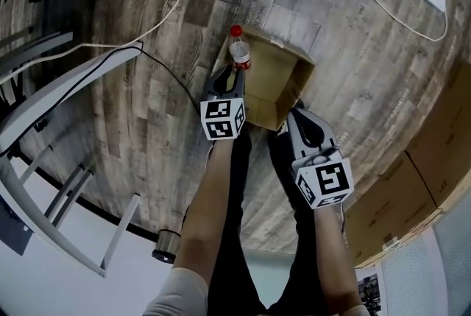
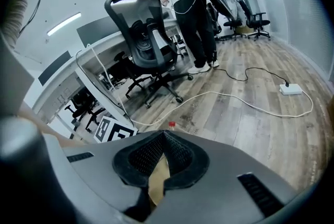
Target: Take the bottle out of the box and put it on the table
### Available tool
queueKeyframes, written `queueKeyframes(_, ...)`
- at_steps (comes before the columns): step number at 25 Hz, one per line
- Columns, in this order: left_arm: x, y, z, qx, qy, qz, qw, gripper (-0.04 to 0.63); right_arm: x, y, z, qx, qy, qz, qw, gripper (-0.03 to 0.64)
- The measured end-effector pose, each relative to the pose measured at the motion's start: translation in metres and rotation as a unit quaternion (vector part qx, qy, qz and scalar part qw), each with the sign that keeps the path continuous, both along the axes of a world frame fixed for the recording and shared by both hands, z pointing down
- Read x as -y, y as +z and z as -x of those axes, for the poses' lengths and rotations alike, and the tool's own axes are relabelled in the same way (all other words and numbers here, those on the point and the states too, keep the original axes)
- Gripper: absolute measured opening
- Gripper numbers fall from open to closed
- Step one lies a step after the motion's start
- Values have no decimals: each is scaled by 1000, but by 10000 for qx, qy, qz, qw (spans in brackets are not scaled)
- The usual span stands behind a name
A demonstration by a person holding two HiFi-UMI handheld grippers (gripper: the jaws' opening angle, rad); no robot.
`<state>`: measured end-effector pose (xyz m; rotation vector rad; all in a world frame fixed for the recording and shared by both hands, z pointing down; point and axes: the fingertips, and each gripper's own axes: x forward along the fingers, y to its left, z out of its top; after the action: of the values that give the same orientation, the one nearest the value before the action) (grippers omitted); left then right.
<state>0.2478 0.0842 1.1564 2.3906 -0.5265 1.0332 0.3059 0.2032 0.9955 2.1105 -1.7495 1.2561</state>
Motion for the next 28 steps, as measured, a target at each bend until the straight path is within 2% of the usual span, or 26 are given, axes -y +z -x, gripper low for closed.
queueKeyframes(6, -9, 46, 9, 178, -151, -49, 9997, 168, 11, 33, 8, 45, -149, -143, 9998, 40)
queueKeyframes(13, -18, 96, 8, 357, 26, 58, 9993, 257, 16, 67, 28, 247, -356, -127, 9990, 40)
queueKeyframes(17, -19, 123, 10, 496, -102, 178, 9986, 306, 14, 91, 40, 572, -266, -27, 9980, 40)
queueKeyframes(21, -22, 142, 9, 625, -214, 165, 9977, 328, 17, 97, 54, 481, -649, -72, 9967, 40)
queueKeyframes(25, -14, 157, 6, 677, -247, -48, 9974, 336, 18, 101, 54, 639, -664, -142, 9956, 40)
queueKeyframes(28, -10, 166, -2, 636, -222, -166, 9976, 336, 16, 98, 41, 553, -713, -171, 9958, 40)
